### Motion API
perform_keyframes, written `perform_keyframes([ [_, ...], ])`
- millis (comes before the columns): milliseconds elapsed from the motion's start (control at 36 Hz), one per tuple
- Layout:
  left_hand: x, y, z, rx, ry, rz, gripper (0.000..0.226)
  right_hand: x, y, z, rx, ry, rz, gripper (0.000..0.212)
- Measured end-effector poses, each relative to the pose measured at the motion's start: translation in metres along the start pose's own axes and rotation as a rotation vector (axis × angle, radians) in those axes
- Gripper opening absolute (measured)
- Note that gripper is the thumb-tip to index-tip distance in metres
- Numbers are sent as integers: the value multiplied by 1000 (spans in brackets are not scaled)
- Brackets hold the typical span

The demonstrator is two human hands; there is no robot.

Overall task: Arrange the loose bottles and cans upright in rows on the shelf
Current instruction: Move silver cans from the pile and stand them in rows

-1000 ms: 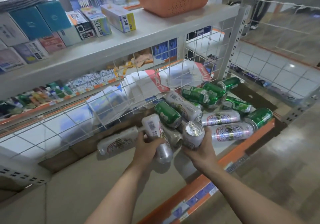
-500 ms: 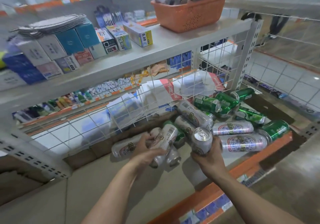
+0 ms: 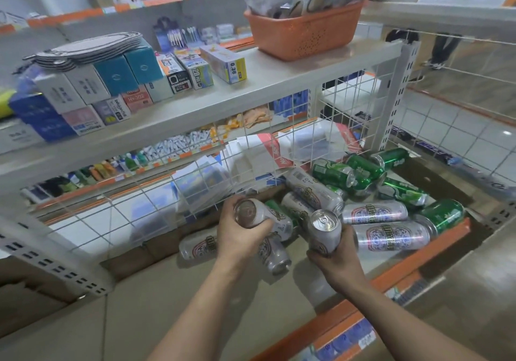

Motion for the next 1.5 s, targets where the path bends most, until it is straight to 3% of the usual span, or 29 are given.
perform_keyframes([
  [278, -4, 17, -41, 97, -22, -187, 53, 0, 13, 3, -14, -44, 1, 71],
  [472, -13, 2, -69, 139, -67, -115, 75, -5, 26, 5, -12, -43, -19, 73],
  [611, -18, -6, -82, 175, -149, -89, 64, -6, 28, 7, -36, -25, -22, 74],
  [806, -15, -5, -62, 165, -74, -38, 52, -21, 26, 2, -49, -99, -48, 65],
  [944, -6, 7, -20, 149, -28, -37, 36, -22, -3, 1, -103, -103, -81, 53],
  [1056, 9, 13, 31, 110, 80, -26, 27, -31, -68, -16, -135, -149, 22, 40],
  [1111, 23, 14, 61, 121, 161, -2, 34, -34, -93, -36, -118, -165, 87, 44],
  [1167, 40, 15, 92, 124, 227, 7, 52, -30, -117, -66, -120, -223, 124, 57],
  [1194, 48, 15, 108, 126, 258, 9, 56, -28, -126, -83, -146, -260, 136, 54],
  [1278, 78, 9, 157, 176, 336, 46, 41, -8, -158, -139, -197, -359, 131, 37],
  [1361, 108, 7, 208, 155, 397, 48, 30, 19, -189, -198, -220, -468, 155, 35],
  [1500, 160, -6, 296, 167, 524, 39, 37, 72, -224, -284, -248, -613, 160, 31],
])
Point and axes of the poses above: each hand's wrist, its own x-axis away from the middle knuckle, its own z-axis out of the back of the hand, y = z × x, the point moved 10 cm from there along -x, towards the middle knuckle, and after that the axes turned 10 degrees about -y, right-handed, at the moved point
